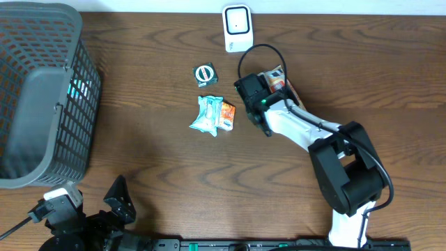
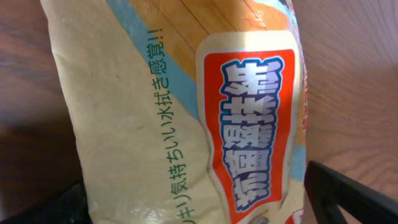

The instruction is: Scan the item barcode

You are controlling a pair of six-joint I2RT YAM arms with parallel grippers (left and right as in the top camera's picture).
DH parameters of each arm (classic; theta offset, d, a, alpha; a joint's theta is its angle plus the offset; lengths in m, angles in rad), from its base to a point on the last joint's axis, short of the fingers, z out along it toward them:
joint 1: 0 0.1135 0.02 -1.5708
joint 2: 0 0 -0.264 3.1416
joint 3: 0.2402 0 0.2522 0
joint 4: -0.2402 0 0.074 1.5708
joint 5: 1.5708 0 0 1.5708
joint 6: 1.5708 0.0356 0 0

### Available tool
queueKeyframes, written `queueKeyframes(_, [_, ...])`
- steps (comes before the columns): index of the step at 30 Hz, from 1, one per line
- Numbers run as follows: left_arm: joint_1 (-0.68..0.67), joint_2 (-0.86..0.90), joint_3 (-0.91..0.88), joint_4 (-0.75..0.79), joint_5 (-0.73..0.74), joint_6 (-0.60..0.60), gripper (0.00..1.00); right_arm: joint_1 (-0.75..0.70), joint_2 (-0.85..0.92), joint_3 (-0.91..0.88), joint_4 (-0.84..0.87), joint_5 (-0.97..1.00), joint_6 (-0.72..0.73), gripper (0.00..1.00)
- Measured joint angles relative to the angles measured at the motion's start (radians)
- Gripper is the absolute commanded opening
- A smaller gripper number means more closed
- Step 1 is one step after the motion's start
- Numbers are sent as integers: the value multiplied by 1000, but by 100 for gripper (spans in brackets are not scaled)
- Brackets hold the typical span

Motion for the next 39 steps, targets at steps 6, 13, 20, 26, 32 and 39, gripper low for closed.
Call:
queueKeyframes(6, [0, 0, 0, 0, 0, 0, 98, -82, -6, -29, 15, -98, -42, 1])
queueKeyframes(13, [0, 0, 0, 0, 0, 0, 98, -182, -26, -16, -30, -299, -55, 1])
queueKeyframes(20, [0, 0, 0, 0, 0, 0, 98, -228, -27, 68, -207, -608, -39, 1])
queueKeyframes(26, [0, 0, 0, 0, 0, 0, 98, -228, -60, 104, -299, -933, -31, 1])
queueKeyframes(32, [0, 0, 0, 0, 0, 0, 98, -228, -203, 109, -323, -1150, -2, 1])
queueKeyframes(39, [0, 0, 0, 0, 0, 0, 98, -240, -285, 126, -374, -1290, 45, 1])
